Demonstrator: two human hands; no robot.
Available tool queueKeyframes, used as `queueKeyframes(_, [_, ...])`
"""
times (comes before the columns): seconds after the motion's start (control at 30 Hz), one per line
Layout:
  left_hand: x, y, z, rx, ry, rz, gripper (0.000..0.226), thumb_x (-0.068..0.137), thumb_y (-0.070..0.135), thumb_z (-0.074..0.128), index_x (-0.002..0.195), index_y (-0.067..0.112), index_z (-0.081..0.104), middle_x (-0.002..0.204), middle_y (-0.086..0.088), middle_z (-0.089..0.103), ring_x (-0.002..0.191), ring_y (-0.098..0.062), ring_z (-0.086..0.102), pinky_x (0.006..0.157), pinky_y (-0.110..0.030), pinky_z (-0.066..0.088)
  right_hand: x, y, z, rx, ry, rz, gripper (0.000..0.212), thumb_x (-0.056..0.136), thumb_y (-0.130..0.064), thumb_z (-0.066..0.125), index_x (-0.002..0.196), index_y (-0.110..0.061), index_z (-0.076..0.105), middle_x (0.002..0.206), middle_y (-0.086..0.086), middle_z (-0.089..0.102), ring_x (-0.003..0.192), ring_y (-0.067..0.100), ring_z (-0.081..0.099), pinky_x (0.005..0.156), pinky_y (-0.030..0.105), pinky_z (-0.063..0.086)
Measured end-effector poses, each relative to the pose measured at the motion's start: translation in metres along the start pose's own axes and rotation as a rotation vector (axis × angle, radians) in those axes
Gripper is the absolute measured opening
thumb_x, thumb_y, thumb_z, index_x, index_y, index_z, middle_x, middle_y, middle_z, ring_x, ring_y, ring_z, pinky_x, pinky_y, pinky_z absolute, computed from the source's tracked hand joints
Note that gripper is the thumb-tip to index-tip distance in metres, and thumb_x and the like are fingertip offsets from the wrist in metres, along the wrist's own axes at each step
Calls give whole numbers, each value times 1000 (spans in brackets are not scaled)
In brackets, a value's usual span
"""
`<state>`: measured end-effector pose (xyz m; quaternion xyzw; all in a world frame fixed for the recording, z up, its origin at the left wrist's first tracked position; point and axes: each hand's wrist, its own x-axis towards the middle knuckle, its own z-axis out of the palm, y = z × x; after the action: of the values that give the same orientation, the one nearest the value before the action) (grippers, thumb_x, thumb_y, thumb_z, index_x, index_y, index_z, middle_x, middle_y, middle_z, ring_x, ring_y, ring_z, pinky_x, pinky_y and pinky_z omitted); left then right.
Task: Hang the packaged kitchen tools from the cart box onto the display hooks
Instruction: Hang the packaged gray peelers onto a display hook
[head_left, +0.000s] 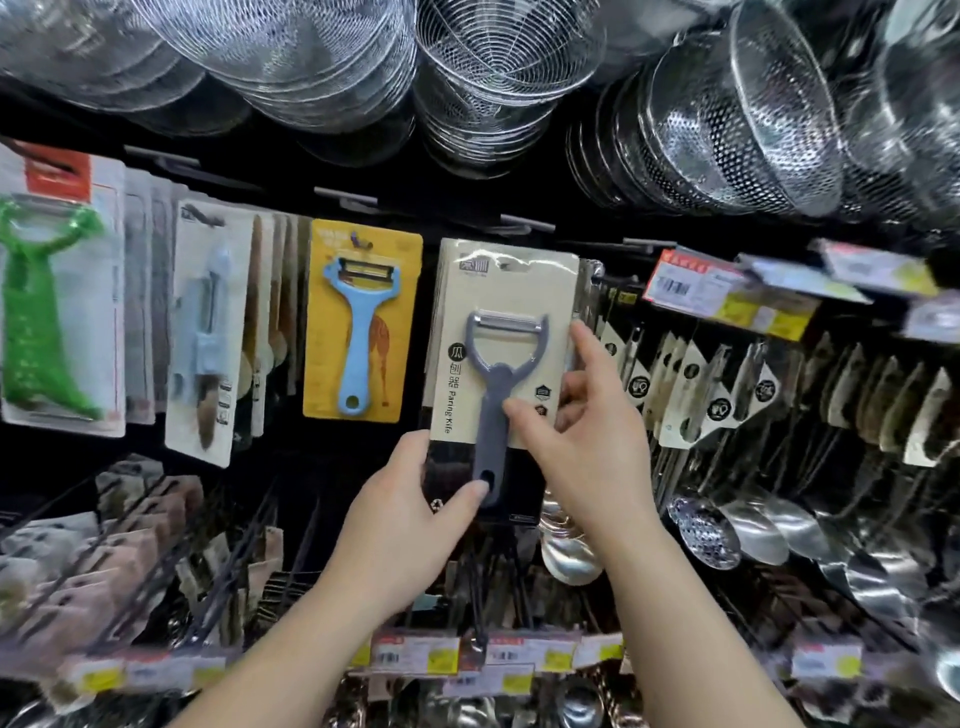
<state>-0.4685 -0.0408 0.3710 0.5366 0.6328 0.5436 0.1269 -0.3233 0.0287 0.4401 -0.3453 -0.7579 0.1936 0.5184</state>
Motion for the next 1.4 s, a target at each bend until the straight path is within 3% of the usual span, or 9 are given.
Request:
queueKeyframes(0.17, [2, 5, 10, -25, 48, -12, 34, 91, 40, 68, 115, 50, 47, 103, 26, 67, 92, 4, 64, 85, -36, 57, 11, 8, -4, -2, -25, -17, 83, 85, -34, 74, 151, -44, 25, 94, -21, 56, 70, 3, 56, 63, 18, 48])
queueKeyframes(0.33, [5, 5, 14, -16, 94, -9, 39, 90, 36, 70, 119, 48, 47, 104, 26, 68, 94, 10, 63, 83, -21, 53, 18, 12, -4, 4, -47, -18, 83, 85, -36, 74, 152, -43, 26, 89, -23, 57, 70, -7, 56, 65, 18, 46])
queueKeyframes(0.53, [7, 6, 15, -45, 104, -17, 41, 91, 35, 69, 126, 48, 51, 107, 29, 68, 100, 10, 63, 87, -22, 52, 25, 14, -1, 8, -54, -27, 82, 85, -39, 72, 152, -43, 25, 107, -18, 60, 76, 0, 59, 76, 27, 53])
queueKeyframes(0.63, [8, 4, 15, -22, 105, -14, 45, 91, 36, 69, 132, 45, 50, 111, 27, 68, 105, 6, 63, 87, -21, 51, 28, 18, 3, 1, -60, -11, 81, 86, -40, 71, 152, -42, 25, 105, -19, 57, 72, -1, 57, 69, 20, 48])
queueKeyframes(0.73, [11, 2, 17, 35, 121, -40, 71, 93, 38, 67, 152, 38, 27, 120, 20, 63, 105, -1, 61, 75, -9, 43, 30, 22, 10, 29, -78, 2, 80, 87, -37, 71, 153, -39, 26, 101, -24, 55, 79, 0, 57, 64, 13, 40])
queueKeyframes(0.8, [14, 1, 18, 47, 139, -86, 90, 93, 40, 66, 159, 32, 5, 122, 6, 64, 100, -8, 62, 68, -10, 41, 32, 25, 15, 31, -76, -3, 81, 87, -35, 71, 154, -38, 25, 107, -23, 58, 88, 4, 59, 66, 14, 41])
queueKeyframes(0.9, [20, -2, 19, 77, 124, -86, 96, 94, 43, 64, 160, 29, -5, 130, 4, 62, 101, -6, 60, 74, -19, 45, 36, 28, 20, 12, -59, -4, 83, 87, -37, 71, 155, -37, 22, 125, -13, 60, 99, 14, 61, 75, 23, 47])
queueKeyframes(1.17, [42, -16, 22, 176, 97, -28, 81, 95, 45, 61, 159, 27, 14, 139, 7, 58, 115, -11, 60, 94, -34, 54, 42, 34, 31, -11, -23, 39, 81, 88, -36, 70, 154, -38, 23, 104, -16, 59, 87, 11, 62, 72, 28, 51])
queueKeyframes(1.4, [37, -26, 20, 241, 91, -24, 78, 92, 53, 60, 156, 31, 21, 143, 11, 54, 122, -9, 57, 95, -40, 55, 16, 50, 45, -11, -51, 100, 76, 86, -38, 72, 150, -37, 30, 97, -13, 60, 80, 9, 60, 70, 29, 51])
